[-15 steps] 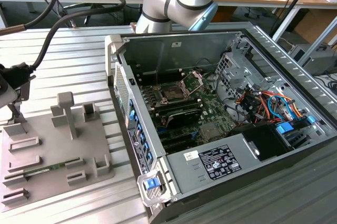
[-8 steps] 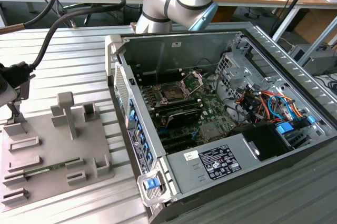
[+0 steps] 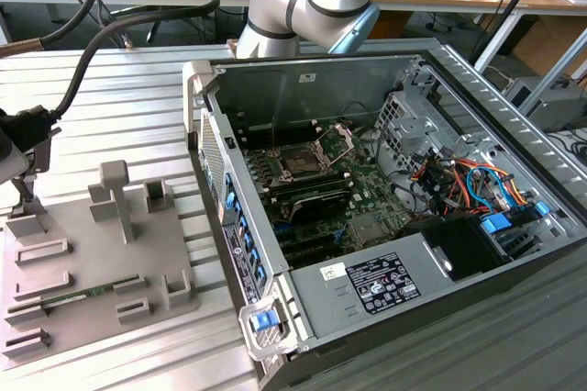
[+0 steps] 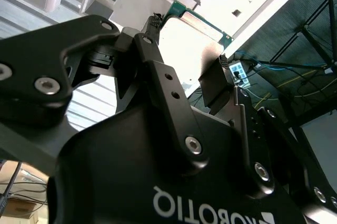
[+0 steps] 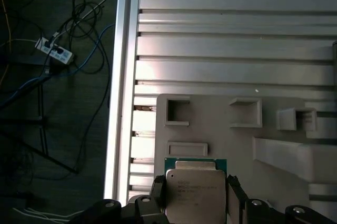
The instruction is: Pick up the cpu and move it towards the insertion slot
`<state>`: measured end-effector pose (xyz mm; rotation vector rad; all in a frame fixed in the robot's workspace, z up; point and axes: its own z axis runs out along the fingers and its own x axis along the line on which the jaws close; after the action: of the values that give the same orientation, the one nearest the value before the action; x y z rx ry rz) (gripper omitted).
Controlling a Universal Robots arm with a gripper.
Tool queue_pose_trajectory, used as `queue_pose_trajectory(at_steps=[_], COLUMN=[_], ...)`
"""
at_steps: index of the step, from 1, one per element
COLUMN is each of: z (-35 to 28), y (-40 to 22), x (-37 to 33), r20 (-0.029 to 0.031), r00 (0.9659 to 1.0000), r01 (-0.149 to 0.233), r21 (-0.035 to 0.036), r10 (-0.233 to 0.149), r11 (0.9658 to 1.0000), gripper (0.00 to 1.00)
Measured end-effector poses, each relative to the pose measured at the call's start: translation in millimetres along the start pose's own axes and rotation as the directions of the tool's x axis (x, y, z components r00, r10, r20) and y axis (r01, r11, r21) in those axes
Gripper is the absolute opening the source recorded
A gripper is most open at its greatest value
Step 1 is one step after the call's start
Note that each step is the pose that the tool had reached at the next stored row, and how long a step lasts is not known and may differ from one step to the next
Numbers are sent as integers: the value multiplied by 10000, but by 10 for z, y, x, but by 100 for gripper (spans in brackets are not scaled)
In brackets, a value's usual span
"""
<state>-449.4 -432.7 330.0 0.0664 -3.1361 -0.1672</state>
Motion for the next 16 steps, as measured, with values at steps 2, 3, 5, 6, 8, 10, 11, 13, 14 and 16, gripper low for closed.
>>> queue_pose_trajectory(at_steps=[2, 3, 5, 6, 8, 10, 11, 13, 14, 16], z=[-5, -8, -17, -21, -33, -43, -45, -50, -53, -60], y=[1, 1, 2, 2, 4, 5, 5, 5, 6, 6], x=[0, 0, 0, 0, 0, 0, 0, 0, 0, 0], r20=[0, 1, 2, 2, 3, 4, 5, 4, 4, 5], r00=[10000, 10000, 10000, 10000, 10000, 10000, 10000, 10000, 10000, 10000], r01=[0, 0, 1, 0, 0, 0, 1, 0, 0, 0], r21=[-11, -21, -39, -48, -71, -86, -89, -95, -98, -104], r10=[0, 0, -1, 0, 0, 0, -1, 0, 0, 0], r11=[10000, 10000, 10000, 10000, 10000, 10000, 10000, 10000, 10000, 9999], gripper=[55, 55, 55, 55, 55, 55, 55, 55, 55, 55])
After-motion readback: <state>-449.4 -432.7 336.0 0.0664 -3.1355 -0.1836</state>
